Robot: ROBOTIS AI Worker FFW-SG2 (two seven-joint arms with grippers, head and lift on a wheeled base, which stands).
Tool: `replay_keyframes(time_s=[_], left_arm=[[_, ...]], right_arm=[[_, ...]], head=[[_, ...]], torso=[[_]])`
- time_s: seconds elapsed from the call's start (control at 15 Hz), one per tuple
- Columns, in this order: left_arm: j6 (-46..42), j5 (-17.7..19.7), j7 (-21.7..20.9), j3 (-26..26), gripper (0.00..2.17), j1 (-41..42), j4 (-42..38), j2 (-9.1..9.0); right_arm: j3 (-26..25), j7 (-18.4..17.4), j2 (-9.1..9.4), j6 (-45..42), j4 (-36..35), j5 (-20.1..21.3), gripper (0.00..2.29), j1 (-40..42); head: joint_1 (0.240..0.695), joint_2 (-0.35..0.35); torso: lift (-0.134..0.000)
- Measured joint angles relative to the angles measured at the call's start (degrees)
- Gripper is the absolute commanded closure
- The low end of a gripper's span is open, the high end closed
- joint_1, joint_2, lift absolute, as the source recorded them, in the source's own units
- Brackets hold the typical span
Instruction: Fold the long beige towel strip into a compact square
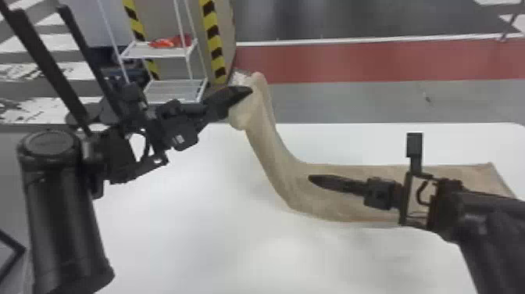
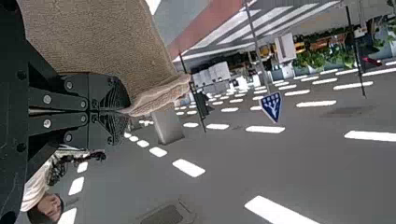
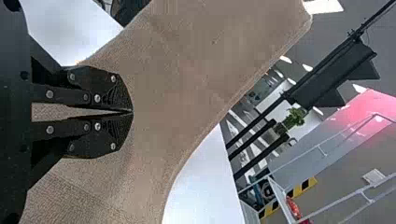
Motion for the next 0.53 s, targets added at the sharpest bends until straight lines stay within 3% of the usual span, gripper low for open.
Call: replay_keyframes(time_s=[0.27, 0.47, 0.53], left_arm=[[0.0, -3.7, 1.5, -2.6, 1.67, 1.2, -0.1, -2.11], [0.0, -5.8, 3.8, -4.8, 1.67, 2.2, -0.3, -2.49], [0.0, -6.6, 4.6, -6.1, 1.67, 2.7, -0.3, -2.51]], right_arm=[[-6.8, -3.4, 0.0, 2.8, -11.4, -1.0, 0.03, 5.7], [-17.0, -6.7, 0.0, -0.6, -17.7, 0.8, 0.05, 9.0], [-20.8, -7.3, 0.0, -2.7, -19.5, 2.4, 0.05, 9.7]], head=[[0.695, 0.01], [0.695, -0.075], [0.695, -0.151]], torso=[[-0.124], [-0.124], [-0.124]])
